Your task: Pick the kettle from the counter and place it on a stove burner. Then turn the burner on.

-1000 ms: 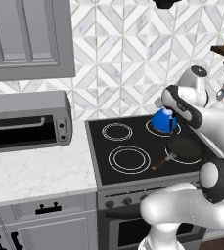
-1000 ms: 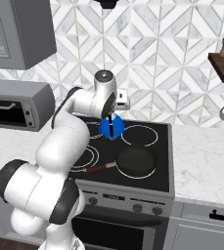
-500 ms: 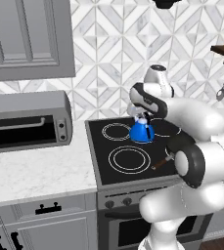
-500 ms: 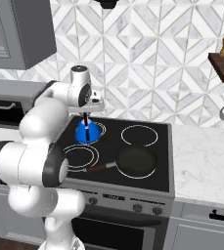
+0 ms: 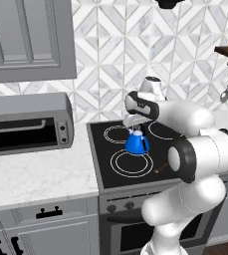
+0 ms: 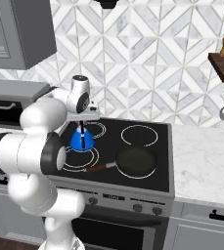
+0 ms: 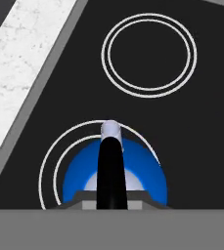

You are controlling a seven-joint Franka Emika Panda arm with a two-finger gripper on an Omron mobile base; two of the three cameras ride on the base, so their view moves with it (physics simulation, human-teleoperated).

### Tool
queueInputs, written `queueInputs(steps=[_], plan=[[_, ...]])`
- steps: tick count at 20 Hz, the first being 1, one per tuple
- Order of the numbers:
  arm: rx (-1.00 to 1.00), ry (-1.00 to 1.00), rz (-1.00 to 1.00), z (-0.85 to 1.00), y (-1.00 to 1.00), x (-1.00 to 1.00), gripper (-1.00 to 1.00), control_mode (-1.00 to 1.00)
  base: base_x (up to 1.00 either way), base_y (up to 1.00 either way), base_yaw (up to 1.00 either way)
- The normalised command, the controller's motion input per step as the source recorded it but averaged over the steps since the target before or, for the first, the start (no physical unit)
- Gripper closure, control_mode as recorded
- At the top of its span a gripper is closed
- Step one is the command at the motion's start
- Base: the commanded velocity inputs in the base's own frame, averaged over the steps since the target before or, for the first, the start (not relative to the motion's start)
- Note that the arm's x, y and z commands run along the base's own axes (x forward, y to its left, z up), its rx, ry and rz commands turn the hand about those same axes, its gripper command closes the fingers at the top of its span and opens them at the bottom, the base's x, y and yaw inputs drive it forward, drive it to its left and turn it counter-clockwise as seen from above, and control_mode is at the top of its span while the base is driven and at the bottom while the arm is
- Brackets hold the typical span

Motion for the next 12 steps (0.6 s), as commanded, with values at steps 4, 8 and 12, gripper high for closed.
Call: queueInputs(steps=[4, 8, 12], plan=[[0.12, 0.03, 0.03, -0.70, 0.40, 0.00, 1.00, -1.00, 0.00, 0.00, 0.00], [0.05, 0.00, 0.03, -0.34, 0.56, -0.01, 1.00, -1.00, 0.00, 0.00, 0.00], [-0.04, 0.00, 0.02, -0.08, 0.07, 0.00, 1.00, -1.00, 0.00, 0.00, 0.00]])
